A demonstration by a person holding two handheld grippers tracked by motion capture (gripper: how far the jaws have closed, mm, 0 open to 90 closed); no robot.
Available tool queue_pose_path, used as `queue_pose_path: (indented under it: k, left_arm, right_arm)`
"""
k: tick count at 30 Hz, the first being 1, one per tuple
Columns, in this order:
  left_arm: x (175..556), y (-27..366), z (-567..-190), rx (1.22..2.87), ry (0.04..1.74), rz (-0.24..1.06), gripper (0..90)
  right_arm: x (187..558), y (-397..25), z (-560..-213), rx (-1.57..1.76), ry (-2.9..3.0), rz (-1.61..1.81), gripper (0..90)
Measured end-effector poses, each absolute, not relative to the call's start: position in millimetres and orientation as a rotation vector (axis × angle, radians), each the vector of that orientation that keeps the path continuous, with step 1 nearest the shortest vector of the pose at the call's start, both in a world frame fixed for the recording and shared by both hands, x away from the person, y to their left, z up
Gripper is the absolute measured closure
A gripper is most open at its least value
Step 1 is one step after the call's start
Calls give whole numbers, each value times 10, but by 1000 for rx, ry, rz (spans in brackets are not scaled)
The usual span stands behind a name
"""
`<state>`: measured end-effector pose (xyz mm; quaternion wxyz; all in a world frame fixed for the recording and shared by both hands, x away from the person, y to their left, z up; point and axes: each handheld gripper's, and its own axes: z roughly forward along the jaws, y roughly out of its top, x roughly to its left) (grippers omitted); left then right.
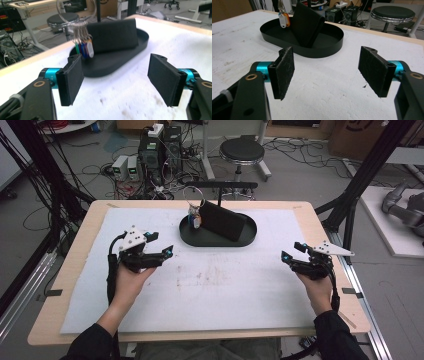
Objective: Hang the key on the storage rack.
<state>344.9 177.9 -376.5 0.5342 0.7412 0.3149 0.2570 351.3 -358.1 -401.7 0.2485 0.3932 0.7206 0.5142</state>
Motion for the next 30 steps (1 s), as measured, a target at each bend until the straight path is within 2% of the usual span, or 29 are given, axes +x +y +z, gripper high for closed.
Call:
queue_pose_path:
  k: [8,18,30]
  left_arm:
    - [3366,1974,-4057,1774,785,586,271]
    - [3313,2093,-4037,1735,782,647,268]
    - [3327,2123,-4051,1735,800,653,268]
  right_arm:
    - [3521,-3605,-4016,1075,1954,1383,294]
    - [3547,-3606,-4029,1080,1952,1375,294]
    - [3558,-3597,-4039,1081,1969,1369,292]
